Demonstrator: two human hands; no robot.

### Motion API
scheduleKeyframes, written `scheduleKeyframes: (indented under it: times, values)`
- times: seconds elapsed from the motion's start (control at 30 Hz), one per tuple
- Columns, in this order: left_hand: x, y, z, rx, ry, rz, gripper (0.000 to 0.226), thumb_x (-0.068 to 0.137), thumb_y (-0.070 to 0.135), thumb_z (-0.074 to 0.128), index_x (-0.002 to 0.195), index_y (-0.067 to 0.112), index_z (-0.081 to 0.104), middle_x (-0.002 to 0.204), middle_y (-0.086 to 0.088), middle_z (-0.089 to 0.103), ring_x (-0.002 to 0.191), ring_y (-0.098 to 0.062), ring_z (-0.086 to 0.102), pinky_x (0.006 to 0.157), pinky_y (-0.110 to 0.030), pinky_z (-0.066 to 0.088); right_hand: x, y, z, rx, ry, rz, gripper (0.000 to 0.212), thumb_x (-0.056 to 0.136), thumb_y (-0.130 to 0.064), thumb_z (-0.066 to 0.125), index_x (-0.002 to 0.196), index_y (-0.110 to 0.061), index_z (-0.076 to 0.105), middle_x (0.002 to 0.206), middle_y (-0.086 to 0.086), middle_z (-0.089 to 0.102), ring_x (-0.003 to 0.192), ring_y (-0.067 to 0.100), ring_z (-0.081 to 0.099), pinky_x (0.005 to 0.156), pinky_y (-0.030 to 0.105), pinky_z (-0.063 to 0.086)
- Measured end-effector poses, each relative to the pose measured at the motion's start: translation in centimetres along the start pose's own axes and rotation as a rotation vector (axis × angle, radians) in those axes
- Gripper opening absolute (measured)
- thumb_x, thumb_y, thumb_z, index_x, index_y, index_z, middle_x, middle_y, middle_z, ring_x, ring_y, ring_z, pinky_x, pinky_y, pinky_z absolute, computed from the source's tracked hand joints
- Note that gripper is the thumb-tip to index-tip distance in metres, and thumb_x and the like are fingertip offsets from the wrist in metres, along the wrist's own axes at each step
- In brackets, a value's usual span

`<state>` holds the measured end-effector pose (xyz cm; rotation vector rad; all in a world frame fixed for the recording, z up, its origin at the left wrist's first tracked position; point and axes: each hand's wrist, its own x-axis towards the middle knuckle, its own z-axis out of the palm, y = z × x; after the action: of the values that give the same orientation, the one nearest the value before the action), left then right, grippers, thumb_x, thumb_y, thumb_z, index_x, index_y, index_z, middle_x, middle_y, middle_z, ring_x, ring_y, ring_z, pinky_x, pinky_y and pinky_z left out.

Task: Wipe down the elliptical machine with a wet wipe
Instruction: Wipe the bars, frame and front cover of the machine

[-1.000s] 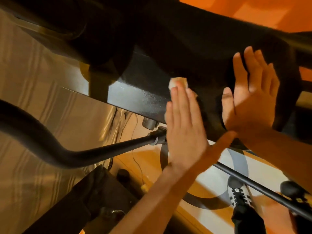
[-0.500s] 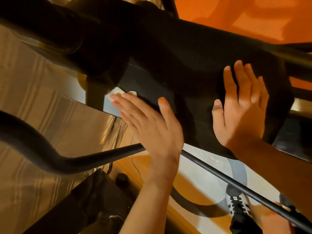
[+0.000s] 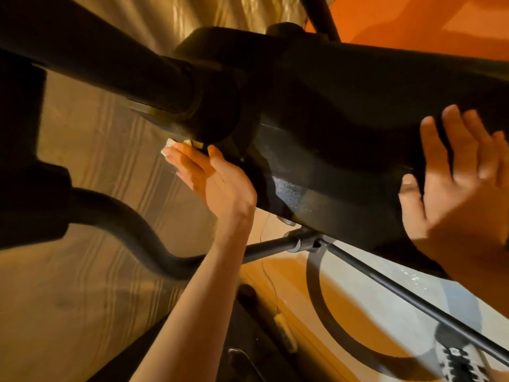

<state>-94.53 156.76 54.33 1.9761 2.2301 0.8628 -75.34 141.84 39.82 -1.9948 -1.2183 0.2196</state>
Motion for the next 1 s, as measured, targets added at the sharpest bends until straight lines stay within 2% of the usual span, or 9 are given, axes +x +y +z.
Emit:
scheduleKeyframes:
  times: [0.07, 0.13, 0.27, 0.47, 0.57, 0.73, 0.8, 0.9, 1.0]
  values:
    - [1.9, 0.4, -0.4, -0.046, 0.009, -0.037, 0.067, 0.108, 0.044, 0.012, 0.166, 0.012, 0.002, 0.175, -0.003, -0.005, 0.160, -0.017, -0.009, 0.120, -0.020, -0.016, 0.0, 0.0, 0.2, 0.020, 0.001, 0.010, 0.071, 0.096, -0.035, 0.045, 0.160, -0.008, 0.028, 0.166, 0.020, 0.024, 0.154, 0.040, 0.019, 0.125, 0.057, 0.013]
    - [3.9, 0.5, -0.6, -0.179, 0.028, -0.140, 0.060, 0.113, 0.040, 0.015, 0.167, 0.019, 0.002, 0.175, 0.003, -0.002, 0.161, -0.018, -0.005, 0.126, -0.032, -0.013, 0.1, 0.1, 0.3, 0.021, -0.019, 0.021, 0.071, 0.096, -0.036, 0.044, 0.160, -0.009, 0.028, 0.166, 0.020, 0.024, 0.154, 0.040, 0.018, 0.125, 0.057, 0.012]
    - [6.5, -0.7, -1.5, -0.406, 0.010, -0.156, 0.062, 0.112, 0.050, 0.025, 0.167, 0.027, 0.009, 0.174, 0.010, 0.006, 0.160, -0.014, 0.010, 0.132, -0.044, 0.007, 0.0, 0.4, 0.5, 0.049, -0.029, 0.017, 0.069, 0.099, -0.038, 0.038, 0.160, -0.009, 0.026, 0.167, 0.020, 0.021, 0.154, 0.041, 0.018, 0.121, 0.063, 0.019]
    - [3.8, -0.4, -1.6, -0.191, -0.057, -0.012, 0.077, 0.098, 0.048, 0.019, 0.167, 0.020, 0.001, 0.175, 0.002, -0.005, 0.160, -0.016, -0.006, 0.129, -0.039, -0.010, -0.2, 1.4, 2.1, 0.041, -0.117, 0.043, 0.074, 0.100, -0.048, 0.025, 0.165, -0.020, 0.007, 0.172, 0.008, 0.000, 0.159, 0.031, 0.000, 0.122, 0.062, 0.018]
    - [-1.7, -0.5, -0.2, 0.011, -0.113, 0.198, 0.077, 0.100, 0.035, 0.026, 0.165, 0.009, -0.005, 0.173, -0.009, -0.014, 0.161, -0.025, -0.010, 0.131, -0.049, -0.004, -0.4, 1.2, 1.9, 0.059, -0.100, 0.042, 0.074, 0.100, -0.047, 0.026, 0.165, -0.021, 0.004, 0.173, 0.005, -0.001, 0.159, 0.031, 0.001, 0.122, 0.062, 0.019]
    - [-2.6, -1.2, 0.2, 0.030, -0.142, 0.216, 0.077, 0.100, 0.039, 0.017, 0.165, 0.010, -0.011, 0.173, -0.005, -0.019, 0.160, -0.019, -0.014, 0.131, -0.048, 0.003, -0.4, 1.6, 2.3, 0.042, -0.120, 0.070, 0.075, 0.099, -0.050, 0.026, 0.165, -0.024, 0.001, 0.173, 0.004, -0.002, 0.159, 0.030, 0.000, 0.123, 0.061, 0.019]
    - [-0.6, -0.9, -0.8, -0.020, -0.110, 0.170, 0.075, 0.100, 0.039, 0.021, 0.166, 0.016, -0.006, 0.174, -0.001, -0.012, 0.161, -0.018, -0.008, 0.131, -0.044, -0.002, -0.5, 1.9, 2.8, 0.042, -0.119, 0.075, 0.075, 0.099, -0.051, 0.026, 0.165, -0.026, 0.001, 0.173, 0.003, -0.004, 0.159, 0.030, 0.000, 0.123, 0.061, 0.019]
    - [4.5, -0.7, -1.5, -0.235, -0.026, -0.064, 0.062, 0.110, 0.039, 0.020, 0.168, 0.021, 0.003, 0.175, 0.004, -0.001, 0.161, -0.015, -0.002, 0.129, -0.038, -0.009, -0.3, 2.0, 3.1, 0.049, -0.122, 0.076, 0.075, 0.099, -0.052, 0.027, 0.165, -0.026, 0.003, 0.173, 0.002, -0.005, 0.159, 0.029, -0.001, 0.123, 0.062, 0.017]
    - [8.6, -1.6, -2.7, -0.269, -0.080, -0.096, 0.072, 0.103, 0.052, 0.022, 0.168, 0.023, 0.010, 0.175, 0.004, 0.010, 0.161, -0.018, 0.008, 0.132, -0.046, 0.007, -0.2, 1.6, 2.4, 0.115, -0.055, 0.047, 0.070, 0.100, -0.037, 0.036, 0.164, -0.016, 0.018, 0.171, 0.014, 0.008, 0.159, 0.031, 0.003, 0.124, 0.064, 0.010]
